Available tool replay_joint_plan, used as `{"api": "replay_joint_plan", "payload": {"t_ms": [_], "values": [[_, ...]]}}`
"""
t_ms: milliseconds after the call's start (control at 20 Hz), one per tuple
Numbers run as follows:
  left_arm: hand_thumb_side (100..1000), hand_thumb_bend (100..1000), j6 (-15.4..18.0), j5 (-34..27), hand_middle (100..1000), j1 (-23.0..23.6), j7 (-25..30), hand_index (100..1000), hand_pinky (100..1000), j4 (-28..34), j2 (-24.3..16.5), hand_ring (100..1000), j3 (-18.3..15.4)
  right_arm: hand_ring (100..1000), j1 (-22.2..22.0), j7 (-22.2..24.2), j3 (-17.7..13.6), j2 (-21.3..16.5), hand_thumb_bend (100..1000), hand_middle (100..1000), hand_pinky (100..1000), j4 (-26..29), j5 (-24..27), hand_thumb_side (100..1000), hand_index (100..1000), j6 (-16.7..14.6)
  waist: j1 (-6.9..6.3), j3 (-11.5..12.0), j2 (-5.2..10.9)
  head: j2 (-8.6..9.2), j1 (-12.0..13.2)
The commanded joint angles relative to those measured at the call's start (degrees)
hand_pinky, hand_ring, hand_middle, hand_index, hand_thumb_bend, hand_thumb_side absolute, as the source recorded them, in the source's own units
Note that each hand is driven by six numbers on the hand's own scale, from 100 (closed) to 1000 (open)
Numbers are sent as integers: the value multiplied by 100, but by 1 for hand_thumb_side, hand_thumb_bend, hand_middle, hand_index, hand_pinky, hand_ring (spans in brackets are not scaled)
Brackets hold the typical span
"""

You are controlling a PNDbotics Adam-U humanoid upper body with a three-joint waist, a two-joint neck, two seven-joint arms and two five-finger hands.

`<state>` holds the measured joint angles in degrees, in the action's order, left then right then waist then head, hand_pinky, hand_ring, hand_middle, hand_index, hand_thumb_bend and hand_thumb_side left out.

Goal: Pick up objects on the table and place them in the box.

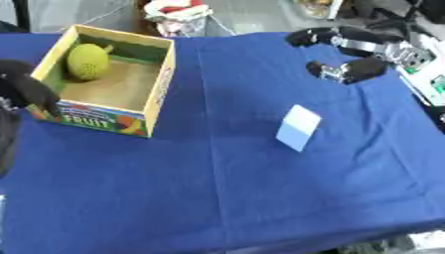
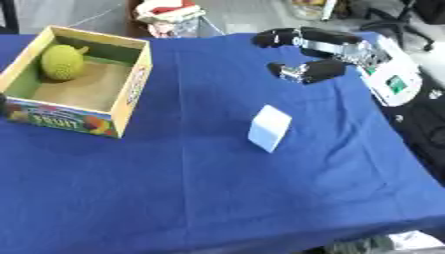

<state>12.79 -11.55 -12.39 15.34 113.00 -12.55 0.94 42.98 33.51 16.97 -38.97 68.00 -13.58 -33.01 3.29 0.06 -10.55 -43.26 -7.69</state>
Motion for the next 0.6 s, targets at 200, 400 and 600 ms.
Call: {"api": "replay_joint_plan", "payload": {"t_ms": [200, 400, 600], "values": [[749, 100, 2, 26, 392, -42, -41, 700, 392, 45, -103, 499, -34, 970, -56, 1462, -57, -74, 100, 996, 952, -90, -339, 860, 1000, -1572, -20, -14, 80, 59, -42], [747, 100, 3, 51, 392, -41, -59, 698, 390, 40, -106, 498, -37, 987, -207, 1313, -109, -85, 100, 1000, 951, -63, -707, 767, 1000, -1637, -20, -25, 79, 67, -60], [746, 100, 1, 76, 391, -39, -74, 697, 388, 33, -106, 498, -38, 994, -330, 1066, -117, -76, 100, 1000, 949, 0, -1175, 746, 1000, -1713, -17, -29, 77, 62, -70]]}}
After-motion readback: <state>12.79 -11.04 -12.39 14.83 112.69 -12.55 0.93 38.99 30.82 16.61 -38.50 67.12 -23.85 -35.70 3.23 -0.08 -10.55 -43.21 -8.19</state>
